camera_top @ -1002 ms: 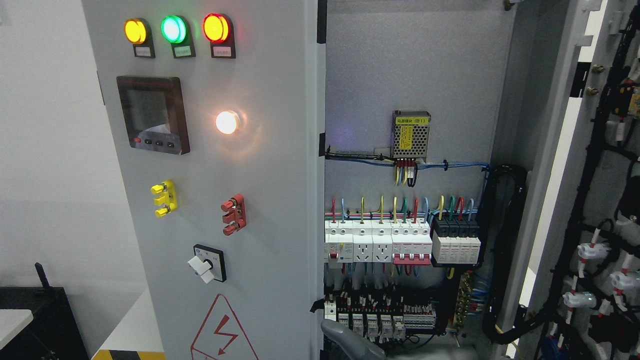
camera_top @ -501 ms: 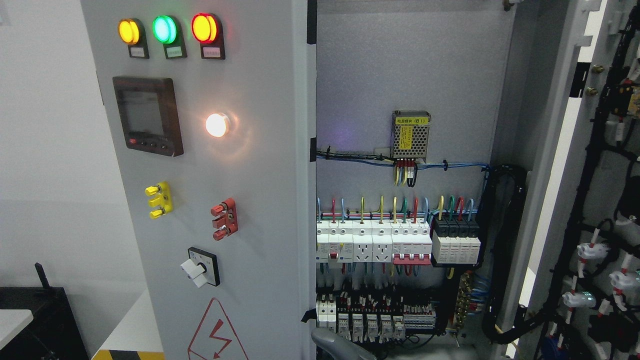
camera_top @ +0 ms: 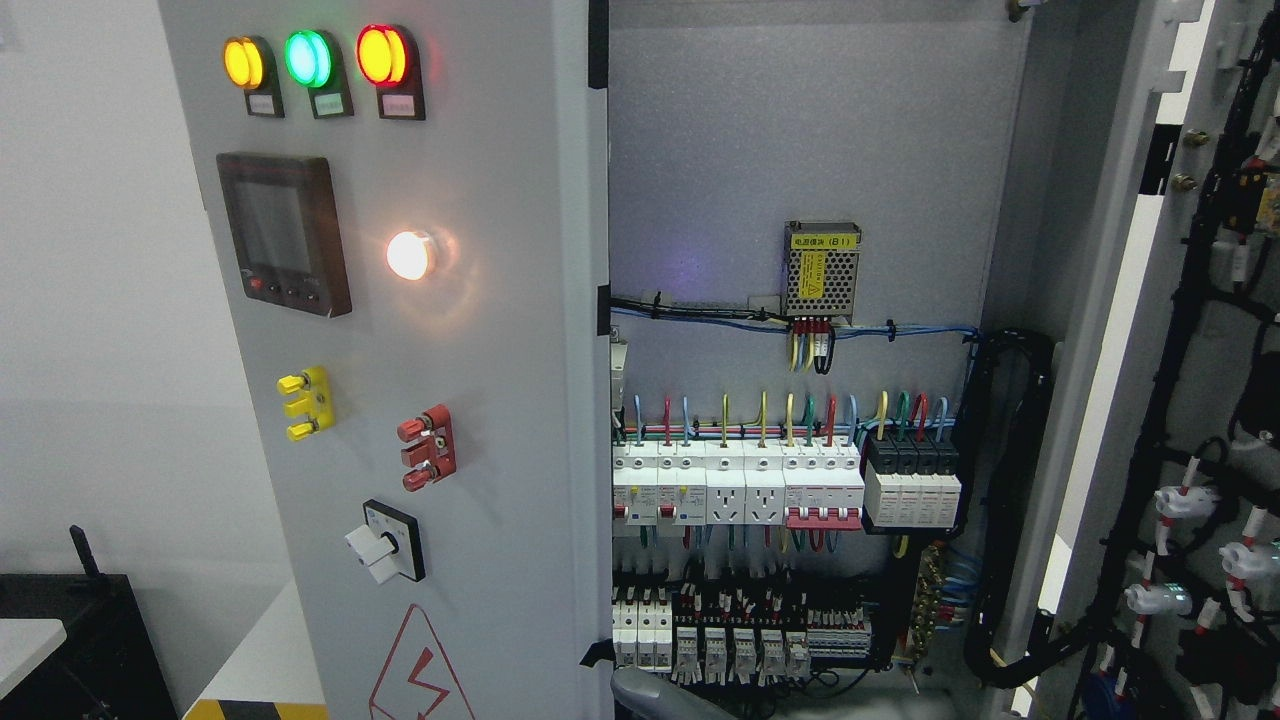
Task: Open door with both hands
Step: 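Push the lit door farther open with the right hand, swinging it away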
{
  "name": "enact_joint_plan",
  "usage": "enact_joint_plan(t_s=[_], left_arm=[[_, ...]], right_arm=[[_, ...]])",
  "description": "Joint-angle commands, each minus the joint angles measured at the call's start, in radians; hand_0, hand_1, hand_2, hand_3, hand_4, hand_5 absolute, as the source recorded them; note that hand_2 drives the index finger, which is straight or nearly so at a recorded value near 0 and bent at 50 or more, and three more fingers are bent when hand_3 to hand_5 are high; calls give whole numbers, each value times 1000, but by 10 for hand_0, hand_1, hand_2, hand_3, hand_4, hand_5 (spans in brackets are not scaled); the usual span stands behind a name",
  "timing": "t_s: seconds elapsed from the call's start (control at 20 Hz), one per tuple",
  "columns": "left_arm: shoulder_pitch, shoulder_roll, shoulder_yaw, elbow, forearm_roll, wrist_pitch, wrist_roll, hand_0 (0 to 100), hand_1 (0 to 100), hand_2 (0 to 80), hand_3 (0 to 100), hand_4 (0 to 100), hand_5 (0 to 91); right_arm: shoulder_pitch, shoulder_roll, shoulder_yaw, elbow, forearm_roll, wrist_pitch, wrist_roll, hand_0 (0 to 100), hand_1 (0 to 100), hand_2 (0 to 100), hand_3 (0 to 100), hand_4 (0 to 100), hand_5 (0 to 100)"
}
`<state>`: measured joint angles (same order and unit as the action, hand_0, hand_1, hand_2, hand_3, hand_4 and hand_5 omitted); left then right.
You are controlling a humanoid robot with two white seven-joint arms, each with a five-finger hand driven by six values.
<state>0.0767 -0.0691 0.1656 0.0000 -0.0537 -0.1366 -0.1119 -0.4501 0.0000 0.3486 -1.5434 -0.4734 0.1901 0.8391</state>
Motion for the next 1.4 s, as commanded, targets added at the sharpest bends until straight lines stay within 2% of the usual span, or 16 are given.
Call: enact_joint_plan(t_s=[0.0,0.7,1.35], left_arm=[[0,0,0,-25,0,0,0,0,0,0,0,0,0],[0,0,0,-25,0,0,0,0,0,0,0,0,0],[0,0,0,-25,0,0,0,0,0,0,0,0,0]], right_arm=[[2,26,39,-26,-10,0,0,383,0,0,0,0,0],[33,28,112,-106,-42,0,2,383,0,0,0,0,0],[42,32,184,-112,-34,6,-6,383,0,0,0,0,0]])
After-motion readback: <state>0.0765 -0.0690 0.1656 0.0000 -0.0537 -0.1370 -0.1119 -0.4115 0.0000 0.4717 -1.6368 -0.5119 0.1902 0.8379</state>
